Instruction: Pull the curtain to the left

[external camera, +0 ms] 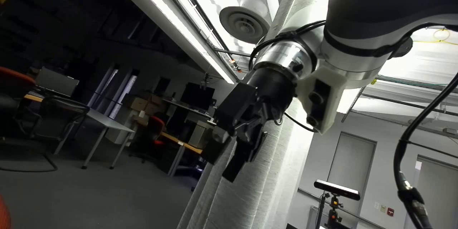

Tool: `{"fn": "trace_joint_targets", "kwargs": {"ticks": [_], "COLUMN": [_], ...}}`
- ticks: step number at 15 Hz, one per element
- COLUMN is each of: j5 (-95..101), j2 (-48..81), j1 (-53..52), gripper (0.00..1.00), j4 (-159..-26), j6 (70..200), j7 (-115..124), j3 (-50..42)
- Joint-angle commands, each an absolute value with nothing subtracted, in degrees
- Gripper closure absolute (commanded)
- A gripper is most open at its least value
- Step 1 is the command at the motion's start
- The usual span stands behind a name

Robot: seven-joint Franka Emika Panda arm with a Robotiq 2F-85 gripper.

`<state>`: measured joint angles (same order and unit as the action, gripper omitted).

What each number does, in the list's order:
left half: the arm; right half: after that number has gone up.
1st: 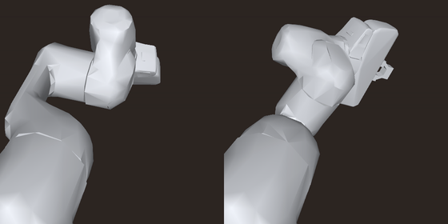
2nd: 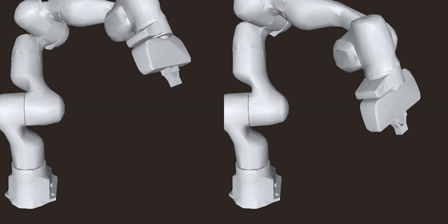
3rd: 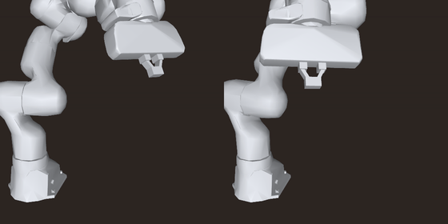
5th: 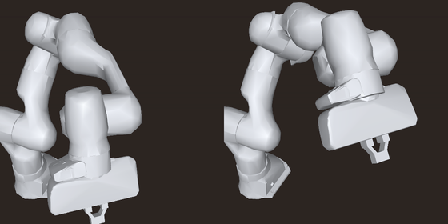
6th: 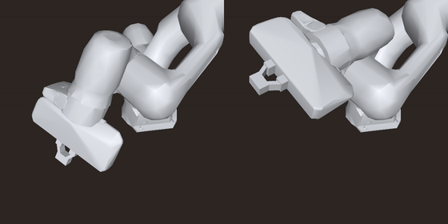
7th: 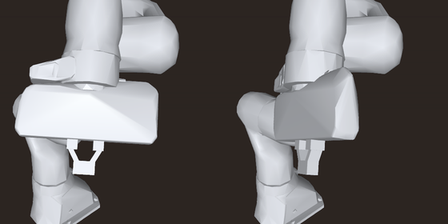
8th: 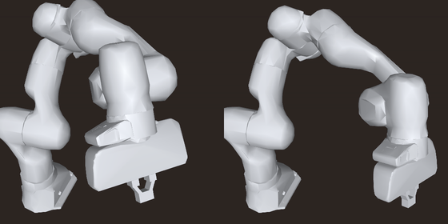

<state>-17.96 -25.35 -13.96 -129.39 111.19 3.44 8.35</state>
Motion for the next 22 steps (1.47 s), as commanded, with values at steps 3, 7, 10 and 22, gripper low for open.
{"fn": "trace_joint_targets", "kwargs": {"ticks": [3,7,10,22], "j5": [-18.23,-18.23,-18.23,-13.78], "j2": [-25.34,-25.34,-25.34,-27.04], "j1": [-13.21,-13.21,-13.21,-8.87], "gripper": [0.0,0.0,0.0,0.0], "j4": [-129.2,-129.2,-129.2,-129.38], "j6": [110.92,110.92,110.92,110.27], "j7": [3.25,3.25,3.25,3.5], "j3": [8.98,8.98,8.98,6.84]}}
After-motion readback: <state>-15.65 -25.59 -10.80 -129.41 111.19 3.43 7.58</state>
